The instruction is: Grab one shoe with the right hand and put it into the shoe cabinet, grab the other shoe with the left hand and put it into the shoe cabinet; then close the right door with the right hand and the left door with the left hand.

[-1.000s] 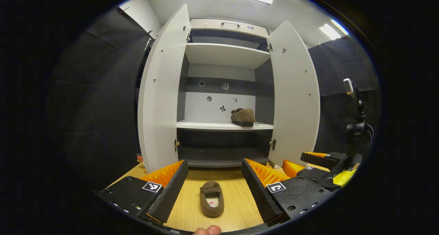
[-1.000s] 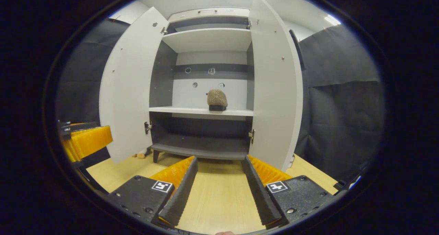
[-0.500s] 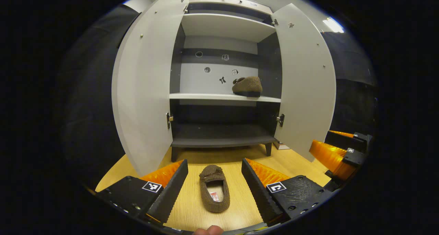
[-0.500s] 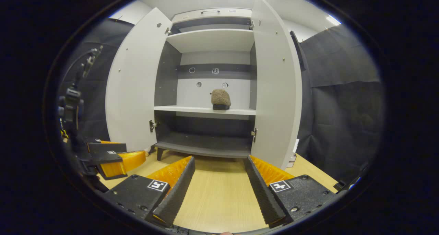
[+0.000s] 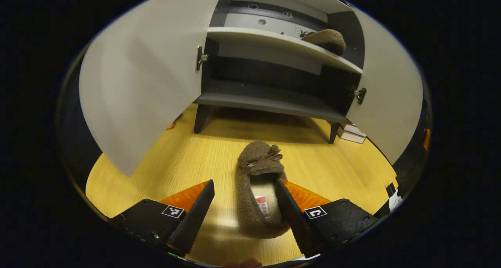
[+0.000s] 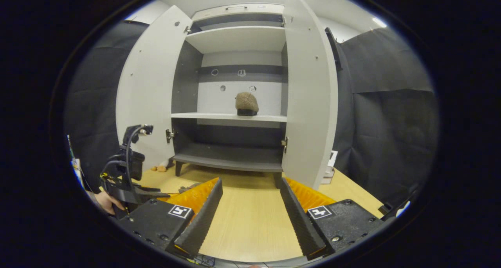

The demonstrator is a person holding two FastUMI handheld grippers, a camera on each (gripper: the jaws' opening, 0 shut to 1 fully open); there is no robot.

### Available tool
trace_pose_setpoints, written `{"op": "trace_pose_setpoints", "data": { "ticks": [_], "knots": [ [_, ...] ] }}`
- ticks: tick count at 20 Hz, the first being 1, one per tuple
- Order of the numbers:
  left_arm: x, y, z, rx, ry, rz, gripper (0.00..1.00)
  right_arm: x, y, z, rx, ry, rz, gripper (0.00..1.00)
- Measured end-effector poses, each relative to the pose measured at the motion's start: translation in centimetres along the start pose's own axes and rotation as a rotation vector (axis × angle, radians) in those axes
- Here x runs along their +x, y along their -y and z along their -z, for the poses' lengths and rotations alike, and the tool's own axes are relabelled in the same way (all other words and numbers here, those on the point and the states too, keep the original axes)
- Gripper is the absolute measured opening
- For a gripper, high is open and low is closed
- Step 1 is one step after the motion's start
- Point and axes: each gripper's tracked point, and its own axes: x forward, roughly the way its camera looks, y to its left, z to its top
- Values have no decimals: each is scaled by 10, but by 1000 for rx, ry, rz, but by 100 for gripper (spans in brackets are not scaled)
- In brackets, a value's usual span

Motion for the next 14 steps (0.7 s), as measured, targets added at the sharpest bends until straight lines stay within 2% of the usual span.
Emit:
{"op": "trace_pose_setpoints", "data": {
  "ticks": [3,6,10,11,14],
  "knots": [
    [9,-6,15,-16,-61,-10,95,3,6,2,2,-13,11,93],
    [10,-6,13,-33,-55,-1,95,7,10,3,-7,-23,19,95],
    [16,-3,16,-54,-56,7,94,13,9,7,-4,-41,16,93],
    [18,-2,16,-65,-51,6,89,14,9,7,-5,-44,15,95],
    [21,12,17,-140,-35,42,73,15,7,11,-14,-51,13,93]
  ]
}}
